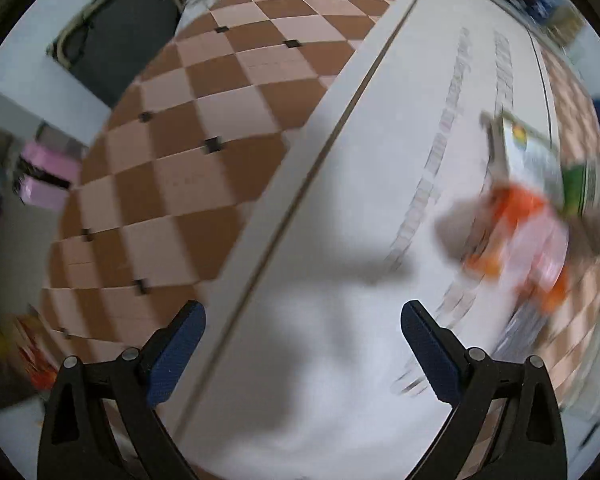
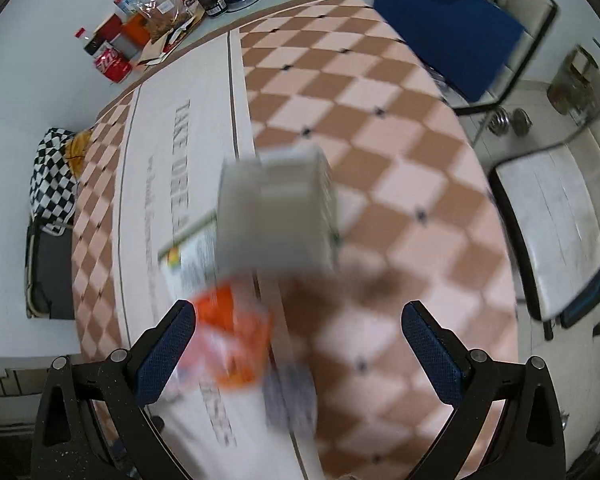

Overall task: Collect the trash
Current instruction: 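Grasp the orange plastic bag with left tool while right tool grasps the empty white box, then carry bag and box over the trash bin and open both tools to drop them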

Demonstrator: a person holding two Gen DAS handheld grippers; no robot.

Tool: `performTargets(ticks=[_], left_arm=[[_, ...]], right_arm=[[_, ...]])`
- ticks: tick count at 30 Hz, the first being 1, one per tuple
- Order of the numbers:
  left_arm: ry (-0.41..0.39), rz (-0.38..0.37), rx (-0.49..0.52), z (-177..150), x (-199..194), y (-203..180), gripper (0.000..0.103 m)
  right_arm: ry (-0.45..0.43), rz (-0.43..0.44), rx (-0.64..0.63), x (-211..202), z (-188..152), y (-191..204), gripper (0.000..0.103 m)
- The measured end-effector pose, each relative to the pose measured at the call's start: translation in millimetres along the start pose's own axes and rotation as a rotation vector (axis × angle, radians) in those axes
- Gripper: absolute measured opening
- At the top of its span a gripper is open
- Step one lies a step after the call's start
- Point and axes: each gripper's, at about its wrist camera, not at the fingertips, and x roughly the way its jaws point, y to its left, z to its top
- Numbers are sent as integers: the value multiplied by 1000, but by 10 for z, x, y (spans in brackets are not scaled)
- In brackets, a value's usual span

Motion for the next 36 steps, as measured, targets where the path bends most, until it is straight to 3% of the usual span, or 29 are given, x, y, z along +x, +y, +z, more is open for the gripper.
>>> performTargets(ticks=[3, 5, 6, 8, 10, 12, 13, 16, 19, 22, 29, 36], left_arm=[[-5, -76, -47, 116, -54, -68, 99], [-10, -129, -43, 154, -87, -162, 99], [-3, -155, -37, 165, -80, -211, 98], [27, -219, -9, 198, -21, -370, 83], [40, -246, 33, 208, 19, -536, 81], [53, -263, 101, 217, 56, -738, 61], [55, -258, 129, 215, 59, -811, 43], [19, -245, 194, 177, -9, -951, 25], [-28, -222, 231, 182, -151, -962, 18], [-95, -181, 281, 143, -367, -923, 11], [-254, -117, 383, -142, -937, -683, 9], [-329, -153, 468, -738, -1358, -26, 9]], right_arm=[[45, -44, -38, 322, 336, 140, 103], [89, -81, -48, 528, 342, 168, 103], [105, -92, -52, 597, 367, 162, 99], [113, -55, -59, 624, 342, 112, 81], [109, -42, -77, 585, 324, 64, 80], [102, -53, -84, 523, 277, -21, 77], [96, -52, -79, 486, 247, -89, 77], [85, -44, -62, 388, 149, -269, 75], [69, -45, -48, 262, 11, -398, 75], [39, -56, -60, 101, -197, -439, 75], [-70, -69, -110, -412, -977, -400, 75], [-137, -16, -75, -965, -2165, -279, 75]])
